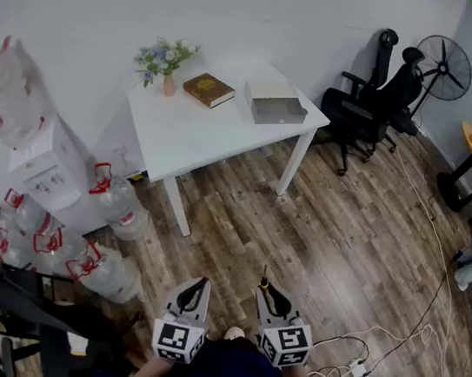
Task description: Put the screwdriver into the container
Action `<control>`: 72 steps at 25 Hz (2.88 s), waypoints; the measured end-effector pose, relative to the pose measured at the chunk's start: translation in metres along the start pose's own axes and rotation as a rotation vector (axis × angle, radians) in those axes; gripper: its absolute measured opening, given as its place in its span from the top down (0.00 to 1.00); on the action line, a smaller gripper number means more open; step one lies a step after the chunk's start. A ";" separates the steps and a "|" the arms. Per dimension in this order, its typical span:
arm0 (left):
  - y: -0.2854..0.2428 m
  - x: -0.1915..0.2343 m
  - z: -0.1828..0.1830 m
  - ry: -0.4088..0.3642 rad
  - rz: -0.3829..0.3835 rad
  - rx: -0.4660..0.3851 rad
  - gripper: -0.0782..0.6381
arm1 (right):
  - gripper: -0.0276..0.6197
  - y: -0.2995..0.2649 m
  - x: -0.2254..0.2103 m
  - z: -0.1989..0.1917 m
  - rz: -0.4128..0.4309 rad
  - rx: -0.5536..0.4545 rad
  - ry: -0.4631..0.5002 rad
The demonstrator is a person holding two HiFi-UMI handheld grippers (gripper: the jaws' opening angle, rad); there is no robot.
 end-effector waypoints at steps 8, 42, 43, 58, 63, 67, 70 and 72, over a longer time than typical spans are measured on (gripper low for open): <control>-0.010 -0.009 0.003 -0.002 0.008 0.000 0.87 | 0.82 0.000 -0.014 -0.002 0.010 0.005 -0.006; -0.155 0.048 0.028 -0.016 -0.130 0.040 0.87 | 0.82 -0.108 -0.079 0.022 -0.069 0.029 -0.030; -0.162 0.055 0.032 -0.013 -0.138 0.041 0.87 | 0.82 -0.116 -0.080 0.025 -0.079 0.030 -0.031; -0.218 0.151 0.063 0.006 -0.194 0.055 0.87 | 0.82 -0.216 -0.060 0.056 -0.141 0.052 -0.052; -0.231 0.145 0.062 0.016 -0.240 0.083 0.87 | 0.82 -0.221 -0.070 0.056 -0.161 0.069 -0.068; -0.249 0.135 0.063 0.026 -0.258 0.109 0.87 | 0.82 -0.232 -0.090 0.053 -0.163 0.067 -0.083; -0.271 0.132 0.062 0.012 -0.241 0.124 0.87 | 0.82 -0.246 -0.112 0.051 -0.146 0.062 -0.116; -0.289 0.131 0.064 0.008 -0.226 0.132 0.87 | 0.82 -0.258 -0.130 0.053 -0.134 0.059 -0.124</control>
Point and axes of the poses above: the fingertips, and each gripper's own axes: y backward along the fingers, x to its left, z out of its top, the point moved 8 cm from there along y, backward along the fingers, and after that the axes turned 9 degrees about y, right-handed, at the moved point
